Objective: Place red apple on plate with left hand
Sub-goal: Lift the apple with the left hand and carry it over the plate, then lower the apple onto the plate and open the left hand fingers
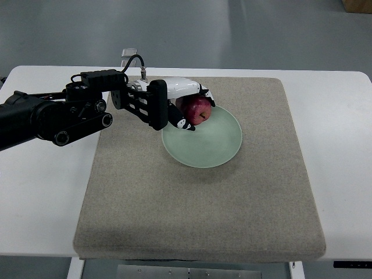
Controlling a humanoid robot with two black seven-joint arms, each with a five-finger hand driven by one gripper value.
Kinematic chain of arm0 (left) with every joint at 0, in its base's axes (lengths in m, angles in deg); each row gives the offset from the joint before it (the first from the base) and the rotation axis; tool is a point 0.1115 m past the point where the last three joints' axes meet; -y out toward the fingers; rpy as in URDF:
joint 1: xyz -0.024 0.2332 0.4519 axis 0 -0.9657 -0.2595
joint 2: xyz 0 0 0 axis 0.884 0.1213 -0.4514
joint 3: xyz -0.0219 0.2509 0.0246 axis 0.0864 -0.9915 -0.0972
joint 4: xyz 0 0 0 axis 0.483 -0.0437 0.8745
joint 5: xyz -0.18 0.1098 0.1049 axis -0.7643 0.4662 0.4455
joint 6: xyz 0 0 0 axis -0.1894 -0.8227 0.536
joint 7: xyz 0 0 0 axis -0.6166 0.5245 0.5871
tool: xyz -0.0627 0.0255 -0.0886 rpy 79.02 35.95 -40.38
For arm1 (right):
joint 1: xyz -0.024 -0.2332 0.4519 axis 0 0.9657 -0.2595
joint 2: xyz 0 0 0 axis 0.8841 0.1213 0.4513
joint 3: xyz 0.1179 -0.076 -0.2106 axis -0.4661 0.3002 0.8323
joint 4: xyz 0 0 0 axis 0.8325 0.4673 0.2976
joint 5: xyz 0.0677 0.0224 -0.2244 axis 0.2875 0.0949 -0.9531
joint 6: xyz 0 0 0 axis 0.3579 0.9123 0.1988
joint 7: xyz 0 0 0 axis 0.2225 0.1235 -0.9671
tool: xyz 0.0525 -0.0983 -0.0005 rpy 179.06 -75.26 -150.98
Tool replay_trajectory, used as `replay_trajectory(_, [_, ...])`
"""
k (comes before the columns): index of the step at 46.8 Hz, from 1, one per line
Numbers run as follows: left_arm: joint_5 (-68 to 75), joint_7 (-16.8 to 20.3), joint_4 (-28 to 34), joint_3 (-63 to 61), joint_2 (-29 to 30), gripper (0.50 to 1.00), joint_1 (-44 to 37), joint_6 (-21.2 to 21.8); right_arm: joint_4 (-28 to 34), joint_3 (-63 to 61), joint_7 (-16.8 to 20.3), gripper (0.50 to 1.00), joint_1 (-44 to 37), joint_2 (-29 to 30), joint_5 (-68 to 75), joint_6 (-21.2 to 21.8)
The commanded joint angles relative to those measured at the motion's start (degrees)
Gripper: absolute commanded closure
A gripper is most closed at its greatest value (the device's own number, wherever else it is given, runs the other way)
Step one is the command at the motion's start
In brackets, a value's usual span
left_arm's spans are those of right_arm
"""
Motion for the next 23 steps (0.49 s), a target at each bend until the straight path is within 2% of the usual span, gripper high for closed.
replay_trajectory(1, [0.1,0.0,-0.8,-0.4,0.1,0.799,-0.1,0.0,0.0,0.1,0.0,0.536,0.0,0.0,0.0,0.0])
replay_trajectory(4, [0.1,0.0,-0.8,-0.6,-0.2,0.767,-0.2,0.0,0.0,0.1,0.0,0.536,0.0,0.0,-0.1,0.0])
replay_trajectory(6, [0.1,0.0,-0.8,-0.6,-0.4,0.763,-0.6,0.0,0.0,0.1,0.0,0.536,0.0,0.0,-0.1,0.0])
replay_trajectory(9, [0.1,0.0,-0.8,-0.6,-0.6,0.724,-1.3,-0.1,0.0,0.1,0.0,0.536,0.0,0.0,-0.1,0.0])
replay_trajectory(23, [0.3,-0.1,-0.8,-0.9,-0.7,0.694,-3.6,-0.1,0.0,0.1,0.0,0.536,0.0,0.0,-0.1,0.0])
